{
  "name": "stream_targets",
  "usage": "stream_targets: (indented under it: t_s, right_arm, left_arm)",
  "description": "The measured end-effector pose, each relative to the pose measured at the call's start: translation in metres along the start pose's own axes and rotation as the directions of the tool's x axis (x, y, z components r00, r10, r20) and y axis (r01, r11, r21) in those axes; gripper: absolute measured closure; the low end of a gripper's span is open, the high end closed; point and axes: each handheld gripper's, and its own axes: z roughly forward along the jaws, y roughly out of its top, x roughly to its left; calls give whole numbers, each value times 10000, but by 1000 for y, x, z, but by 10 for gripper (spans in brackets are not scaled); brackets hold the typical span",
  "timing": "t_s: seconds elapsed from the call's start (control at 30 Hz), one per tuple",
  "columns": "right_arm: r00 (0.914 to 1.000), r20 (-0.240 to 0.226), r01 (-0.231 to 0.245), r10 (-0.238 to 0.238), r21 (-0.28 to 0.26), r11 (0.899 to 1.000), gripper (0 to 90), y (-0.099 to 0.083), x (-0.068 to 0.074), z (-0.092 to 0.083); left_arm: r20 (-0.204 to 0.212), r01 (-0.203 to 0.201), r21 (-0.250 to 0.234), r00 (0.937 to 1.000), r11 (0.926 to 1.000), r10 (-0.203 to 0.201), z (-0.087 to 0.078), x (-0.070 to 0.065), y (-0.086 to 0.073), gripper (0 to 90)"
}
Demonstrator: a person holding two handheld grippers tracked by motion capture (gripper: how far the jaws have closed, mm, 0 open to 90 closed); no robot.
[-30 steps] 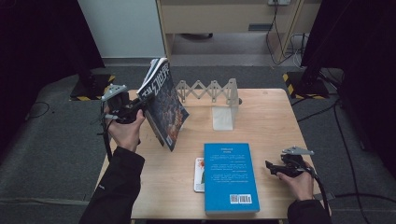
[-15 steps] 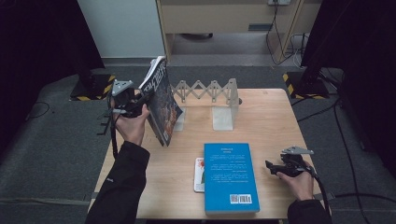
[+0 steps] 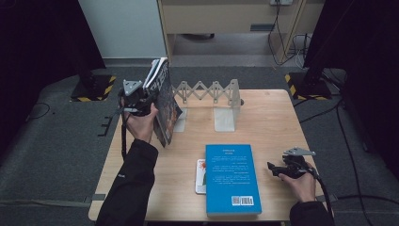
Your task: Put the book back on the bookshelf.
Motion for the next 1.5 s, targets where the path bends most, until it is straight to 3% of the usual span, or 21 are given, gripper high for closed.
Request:
stream_targets:
  t_s: [0.3, 0.53, 0.73, 1.1, 1.5]
  right_arm:
    - [10000, -18, -10, 9, -37, 10000, 254, 0, 0, -1]
    - [10000, -8, -6, 6, -27, 10000, 257, 0, 0, 0]
    - [9999, -20, 110, -110, 11, 9999, 258, 0, 0, 1]
    - [9999, -44, 110, -110, 18, 9999, 262, 0, 0, 0]
    - [9999, -46, 133, -133, 40, 9999, 264, 0, 0, 1]
  left_arm:
    - [-402, -437, -128, 9983, 9990, 432, 6, -8, -3, 817]
    - [-316, -241, -250, 9992, 9994, 233, -4, -7, -4, 817]
    - [-184, -205, -346, 9996, 9992, 198, -7, -14, -10, 817]
    - [-192, -77, 2, 9998, 10000, 77, 11, -20, -22, 817]
    - [-631, 324, -472, 9974, 9984, -354, 28, -17, -21, 817]
